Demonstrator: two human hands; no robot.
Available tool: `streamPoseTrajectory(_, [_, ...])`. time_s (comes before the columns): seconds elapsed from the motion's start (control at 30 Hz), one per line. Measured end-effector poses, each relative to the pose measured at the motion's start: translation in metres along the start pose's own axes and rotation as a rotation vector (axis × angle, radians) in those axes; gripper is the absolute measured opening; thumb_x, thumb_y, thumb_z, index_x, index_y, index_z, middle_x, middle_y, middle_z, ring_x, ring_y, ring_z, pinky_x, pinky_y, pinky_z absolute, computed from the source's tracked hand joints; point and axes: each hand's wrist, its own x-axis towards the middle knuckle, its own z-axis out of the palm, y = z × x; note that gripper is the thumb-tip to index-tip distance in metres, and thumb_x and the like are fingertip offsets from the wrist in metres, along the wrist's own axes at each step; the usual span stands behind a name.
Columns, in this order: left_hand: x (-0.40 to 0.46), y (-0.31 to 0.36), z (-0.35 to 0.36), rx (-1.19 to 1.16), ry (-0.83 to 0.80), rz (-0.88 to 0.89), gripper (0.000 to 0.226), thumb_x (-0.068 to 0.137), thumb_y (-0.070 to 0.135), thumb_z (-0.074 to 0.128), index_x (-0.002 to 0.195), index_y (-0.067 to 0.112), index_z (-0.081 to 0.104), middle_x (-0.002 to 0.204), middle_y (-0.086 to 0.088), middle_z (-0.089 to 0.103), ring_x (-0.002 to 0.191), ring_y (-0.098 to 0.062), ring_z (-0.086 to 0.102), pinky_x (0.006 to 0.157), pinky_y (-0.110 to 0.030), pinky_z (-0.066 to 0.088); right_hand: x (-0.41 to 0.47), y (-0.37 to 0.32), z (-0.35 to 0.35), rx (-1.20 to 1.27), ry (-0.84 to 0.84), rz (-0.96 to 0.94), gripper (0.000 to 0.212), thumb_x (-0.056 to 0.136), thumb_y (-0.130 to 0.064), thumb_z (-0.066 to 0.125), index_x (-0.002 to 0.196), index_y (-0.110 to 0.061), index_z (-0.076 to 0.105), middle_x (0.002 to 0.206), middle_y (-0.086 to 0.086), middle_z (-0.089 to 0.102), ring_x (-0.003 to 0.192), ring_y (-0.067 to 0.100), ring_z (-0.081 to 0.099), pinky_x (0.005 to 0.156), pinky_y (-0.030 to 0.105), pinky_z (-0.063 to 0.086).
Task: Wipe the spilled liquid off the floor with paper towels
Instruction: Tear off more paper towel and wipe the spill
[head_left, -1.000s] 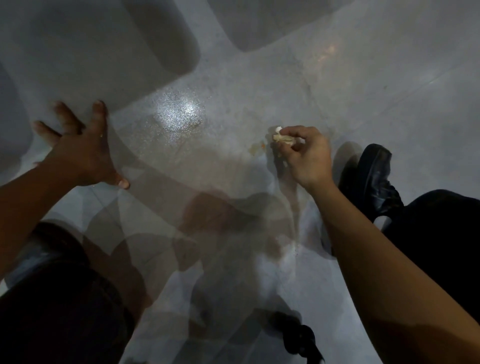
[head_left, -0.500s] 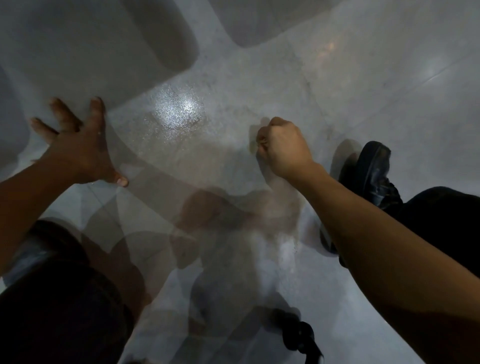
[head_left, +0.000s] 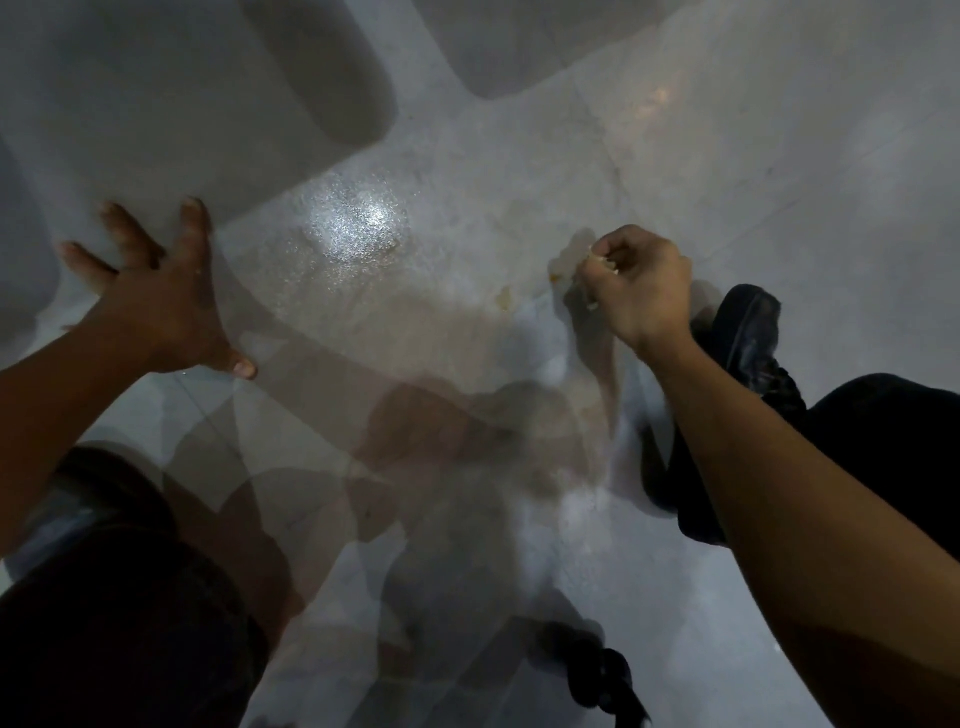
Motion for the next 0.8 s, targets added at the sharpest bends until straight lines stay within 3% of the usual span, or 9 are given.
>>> streamPoseTrajectory(0.13, [0.004, -0.003, 0.001, 0.019, 0.018, 0.016, 0.179, 0.031, 0.058, 0.097, 0.156, 0.033, -0.028, 0.16, -0.029, -0.032, 0.146, -0.039, -0.04, 0.114, -0.069, -0.022, -0.002, 0.01, 0.001, 0.071, -0.041, 0.003, 0.003, 0.074, -0.029, 0.07, 0.075, -0.026, 0.07, 0.07, -0.003, 0.072, 0.068, 0.019, 0.072, 0.068, 0.048, 0.06])
streamPoseTrajectory(0.27, [0.006, -0.005, 0.003, -0.002, 0.015, 0.006, 0.178, 0.032, 0.059, 0.096, 0.154, 0.036, -0.031, 0.16, -0.026, -0.036, 0.144, -0.035, -0.043, 0.115, -0.067, -0.021, 0.001, 0.01, 0.002, -0.194, -0.094, -0.23, 0.009, 0.079, -0.024, 0.07, 0.087, -0.02, 0.071, 0.088, 0.005, 0.072, 0.079, 0.023, 0.068, 0.075, 0.04, 0.057])
streamPoseTrajectory(0.33, [0.01, -0.01, 0.004, -0.009, 0.011, 0.003, 0.178, 0.031, 0.061, 0.096, 0.15, 0.042, -0.035, 0.16, -0.023, -0.038, 0.144, -0.036, -0.043, 0.116, -0.068, -0.018, 0.005, 0.007, 0.006, -0.373, -0.169, -0.37, 0.017, 0.081, -0.022, 0.067, 0.096, -0.015, 0.073, 0.094, 0.012, 0.069, 0.083, 0.03, 0.066, 0.076, 0.037, 0.054])
streamPoseTrajectory(0.43, [0.02, -0.019, 0.008, -0.009, 0.013, 0.007, 0.18, 0.013, 0.074, 0.088, 0.133, 0.059, -0.046, 0.163, -0.021, -0.032, 0.145, -0.041, -0.04, 0.115, -0.072, -0.014, 0.004, 0.006, 0.013, -0.515, -0.254, -0.423, 0.024, 0.083, -0.027, 0.062, 0.101, -0.019, 0.075, 0.093, 0.014, 0.063, 0.08, 0.035, 0.062, 0.073, 0.038, 0.054])
streamPoseTrajectory(0.53, [0.025, -0.025, 0.009, -0.025, 0.026, 0.036, 0.178, 0.005, 0.081, 0.084, 0.125, 0.066, -0.047, 0.163, -0.023, -0.031, 0.146, -0.043, -0.037, 0.115, -0.072, -0.015, -0.004, 0.011, 0.016, -0.533, -0.207, -0.45, 0.022, 0.086, -0.029, 0.06, 0.096, -0.019, 0.077, 0.089, 0.012, 0.061, 0.076, 0.035, 0.06, 0.066, 0.041, 0.054])
streamPoseTrajectory(0.7, [0.016, -0.016, 0.004, 0.027, 0.018, 0.044, 0.184, 0.013, 0.081, 0.085, 0.145, 0.048, -0.039, 0.163, -0.03, -0.026, 0.145, -0.035, -0.043, 0.112, -0.071, -0.021, -0.019, 0.016, 0.018, -0.544, -0.102, -0.468, 0.024, 0.096, -0.028, 0.06, 0.108, -0.016, 0.077, 0.094, 0.015, 0.062, 0.085, 0.039, 0.061, 0.064, 0.038, 0.052])
streamPoseTrajectory(0.8, [0.0, -0.001, 0.0, 0.013, 0.026, 0.016, 0.178, 0.034, 0.058, 0.099, 0.156, 0.034, -0.028, 0.16, -0.03, -0.032, 0.145, -0.038, -0.04, 0.113, -0.067, -0.022, -0.019, 0.019, 0.022, -0.544, -0.084, -0.487, 0.023, 0.097, -0.028, 0.06, 0.106, -0.015, 0.077, 0.092, 0.013, 0.061, 0.082, 0.039, 0.061, 0.062, 0.035, 0.049])
